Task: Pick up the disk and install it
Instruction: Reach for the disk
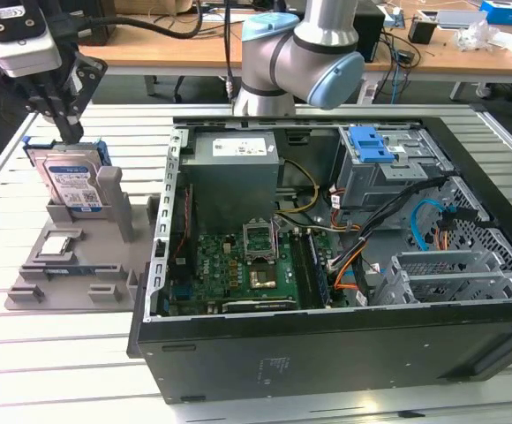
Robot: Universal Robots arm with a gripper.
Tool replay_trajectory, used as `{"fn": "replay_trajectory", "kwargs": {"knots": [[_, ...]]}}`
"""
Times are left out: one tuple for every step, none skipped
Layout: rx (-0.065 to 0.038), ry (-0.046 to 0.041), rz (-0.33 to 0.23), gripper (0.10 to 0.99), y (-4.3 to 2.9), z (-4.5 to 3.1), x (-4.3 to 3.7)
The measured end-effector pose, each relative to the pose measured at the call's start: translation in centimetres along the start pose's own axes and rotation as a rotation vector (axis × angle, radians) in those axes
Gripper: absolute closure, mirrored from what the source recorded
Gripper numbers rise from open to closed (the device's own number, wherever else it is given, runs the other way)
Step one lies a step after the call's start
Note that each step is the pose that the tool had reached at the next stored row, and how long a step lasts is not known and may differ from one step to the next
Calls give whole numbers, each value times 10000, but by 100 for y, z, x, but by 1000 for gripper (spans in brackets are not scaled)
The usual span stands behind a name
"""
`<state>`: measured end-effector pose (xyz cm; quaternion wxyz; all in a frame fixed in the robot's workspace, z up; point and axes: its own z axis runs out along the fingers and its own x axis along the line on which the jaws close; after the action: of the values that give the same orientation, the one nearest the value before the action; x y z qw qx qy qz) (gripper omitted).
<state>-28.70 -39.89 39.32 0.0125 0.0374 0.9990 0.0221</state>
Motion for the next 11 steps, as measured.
{"fn": "replay_trajectory", "kwargs": {"knots": [[1, 1, -1, 980, -1, -1, 18], [0, 1, 0, 980, -3, -1, 38], [0, 1, 0, 980, -4, -2, 54], [1, 1, -1, 980, -7, -3, 90], [1, 1, 1, 980, -9, -4, 124], [0, 1, 1, 980, -12, -4, 160], [1, 1, 1, 980, -14, -5, 191], [0, 0, 1, 980, -15, -5, 207], [1, 1, 0, 980, -17, -6, 229], [1, 1, 0, 980, -20, -7, 272], [1, 1, 0, 980, -22, -8, 297]]}}
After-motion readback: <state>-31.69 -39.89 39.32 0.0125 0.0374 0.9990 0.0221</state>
